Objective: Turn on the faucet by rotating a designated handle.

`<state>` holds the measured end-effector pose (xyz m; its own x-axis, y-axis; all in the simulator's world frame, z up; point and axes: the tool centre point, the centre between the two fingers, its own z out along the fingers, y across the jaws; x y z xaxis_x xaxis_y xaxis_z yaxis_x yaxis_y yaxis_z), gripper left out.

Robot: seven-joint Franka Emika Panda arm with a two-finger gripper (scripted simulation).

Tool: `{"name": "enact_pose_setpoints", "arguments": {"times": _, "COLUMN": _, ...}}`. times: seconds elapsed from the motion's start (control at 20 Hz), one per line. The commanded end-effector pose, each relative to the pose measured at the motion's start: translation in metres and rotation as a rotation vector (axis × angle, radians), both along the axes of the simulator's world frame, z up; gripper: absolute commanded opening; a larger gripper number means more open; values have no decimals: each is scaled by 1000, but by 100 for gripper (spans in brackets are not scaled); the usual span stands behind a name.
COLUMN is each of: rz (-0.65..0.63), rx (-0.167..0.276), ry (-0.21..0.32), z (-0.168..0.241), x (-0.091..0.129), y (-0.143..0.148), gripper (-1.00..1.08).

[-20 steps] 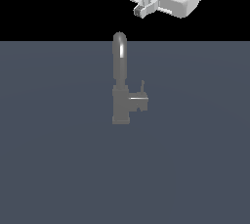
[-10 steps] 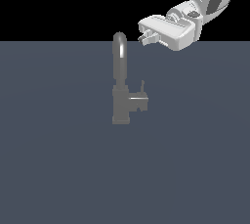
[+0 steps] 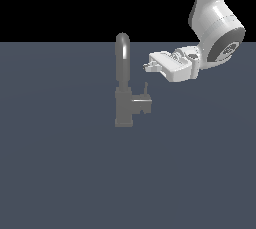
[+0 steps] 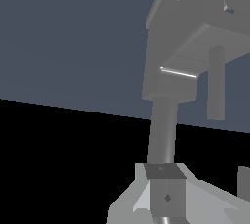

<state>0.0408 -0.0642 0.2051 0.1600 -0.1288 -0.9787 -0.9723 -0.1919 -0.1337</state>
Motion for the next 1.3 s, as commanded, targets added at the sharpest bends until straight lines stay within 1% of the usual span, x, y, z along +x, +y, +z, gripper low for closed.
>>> {"name": "enact_pose_setpoints", "arguments": {"times": 0.0, "rz": -44, "rx": 44, "ry": 46, "z": -18, "x": 3, "y": 0, "gripper": -100}}
{"name": "enact_pose_setpoints", "arguments": {"times": 0.25, "rz": -110, "rx": 107, "ry": 115, "z": -46, "x": 4, "y": 2, "gripper": -100}}
{"name": "enact_pose_setpoints", "arguments": {"times": 0.5, "rz": -147, "rx": 142, "ry": 152, "z": -61, "x": 4, "y": 5, "gripper": -100}}
{"name": "enact_pose_setpoints", "arguments": {"times": 0.65, "rz": -153, "rx": 148, "ry": 159, "z": -64, "x": 4, "y": 5, "gripper": -100}}
{"name": "enact_pose_setpoints", "arguments": {"times": 1.1, "rz": -145, "rx": 141, "ry": 150, "z": -61, "x": 4, "y": 5, "gripper": -100}}
{"name": "enact_pose_setpoints", "arguments": {"times": 1.25, "rz": -145, "rx": 141, "ry": 150, "z": -59, "x": -3, "y": 5, "gripper": -100}}
